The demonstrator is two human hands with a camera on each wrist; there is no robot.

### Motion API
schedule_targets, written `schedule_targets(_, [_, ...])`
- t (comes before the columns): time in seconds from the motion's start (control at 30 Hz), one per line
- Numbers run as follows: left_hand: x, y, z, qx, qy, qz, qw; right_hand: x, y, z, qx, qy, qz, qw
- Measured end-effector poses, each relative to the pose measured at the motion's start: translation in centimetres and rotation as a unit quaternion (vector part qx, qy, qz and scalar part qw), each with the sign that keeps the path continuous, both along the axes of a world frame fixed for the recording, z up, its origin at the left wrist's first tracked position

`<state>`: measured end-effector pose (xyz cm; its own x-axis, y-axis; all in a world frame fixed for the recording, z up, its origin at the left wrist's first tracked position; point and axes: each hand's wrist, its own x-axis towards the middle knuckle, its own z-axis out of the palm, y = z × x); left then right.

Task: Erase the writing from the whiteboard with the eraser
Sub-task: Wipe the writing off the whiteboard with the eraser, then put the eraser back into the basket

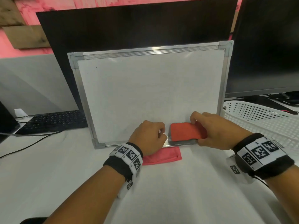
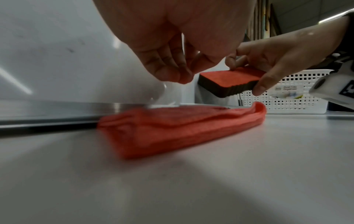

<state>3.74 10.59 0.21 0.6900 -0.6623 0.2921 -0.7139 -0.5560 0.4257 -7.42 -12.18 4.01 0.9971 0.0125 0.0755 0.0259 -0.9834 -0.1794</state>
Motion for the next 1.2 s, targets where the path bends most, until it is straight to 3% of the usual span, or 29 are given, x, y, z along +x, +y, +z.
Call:
schedule_targets(0.33, [-0.9,-2.3,0.1,-0.069,-0.039,-0.002,0.997,-2.8,-2.0,3.8,0.016,-0.080,-0.012,0.997])
schedule_targets(0.47, [-0.8,-2.3,0.1,-0.061,-0.032,-0.005,0.998,-2.7,-3.2,4.5,0.032,-0.194,-0.112,0.974])
schedule_targets(0.73, [-0.7,-2.3,-0.1,-0.045,-0.028,-0.007,0.999,-1.2,-4.5,2.9,0.078,-0.300,-0.292,0.905])
schedule_targets(1.2, [-3.0,-7.5,0.1,0.013,-0.031,-0.074,0.997,-1.0,-6.3,1.6,0.029,-0.280,-0.378,0.882])
